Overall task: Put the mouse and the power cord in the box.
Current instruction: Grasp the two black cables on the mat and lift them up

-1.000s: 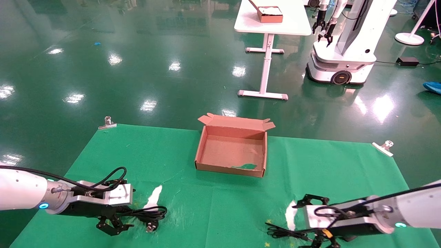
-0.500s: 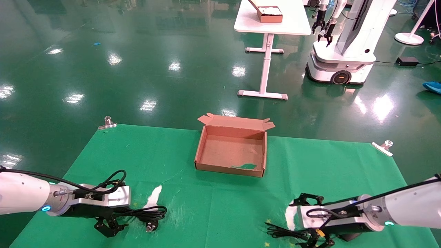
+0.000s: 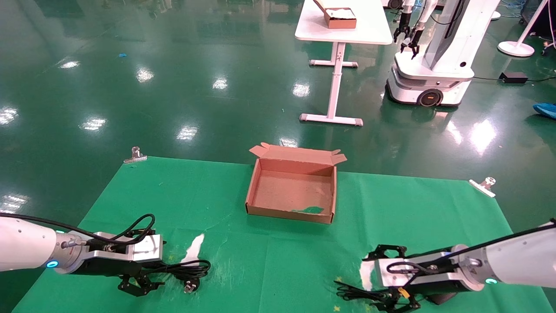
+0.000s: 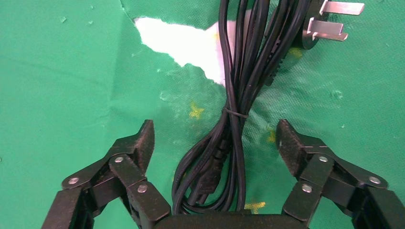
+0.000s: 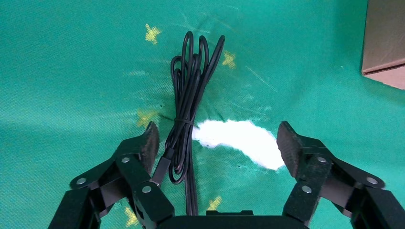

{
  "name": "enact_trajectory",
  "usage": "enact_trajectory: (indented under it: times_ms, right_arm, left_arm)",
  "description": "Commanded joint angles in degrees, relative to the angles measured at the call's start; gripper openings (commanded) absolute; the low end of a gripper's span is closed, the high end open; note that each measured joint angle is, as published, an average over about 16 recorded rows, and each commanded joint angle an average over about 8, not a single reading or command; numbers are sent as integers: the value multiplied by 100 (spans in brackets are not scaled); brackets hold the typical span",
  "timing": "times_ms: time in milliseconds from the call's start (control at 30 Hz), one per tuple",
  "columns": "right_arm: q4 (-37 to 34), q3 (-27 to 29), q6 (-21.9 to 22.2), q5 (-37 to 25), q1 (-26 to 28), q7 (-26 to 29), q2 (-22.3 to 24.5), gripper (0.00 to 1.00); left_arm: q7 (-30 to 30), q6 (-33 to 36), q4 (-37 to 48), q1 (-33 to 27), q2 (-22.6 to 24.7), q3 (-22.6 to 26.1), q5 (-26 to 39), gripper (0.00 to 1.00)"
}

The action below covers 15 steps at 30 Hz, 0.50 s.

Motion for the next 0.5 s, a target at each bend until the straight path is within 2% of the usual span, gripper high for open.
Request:
enact_trajectory:
  times_ms: [33,500]
  right_arm:
    - [18,1,-4,4,-5,5,6,0]
    - [67,6,-19,13,-25,19,24,0]
  left_arm:
    - [-8,-1,-13,2,0,-1,-2,0]
    - [-36,-7,-51,16,0,-1,-11,0]
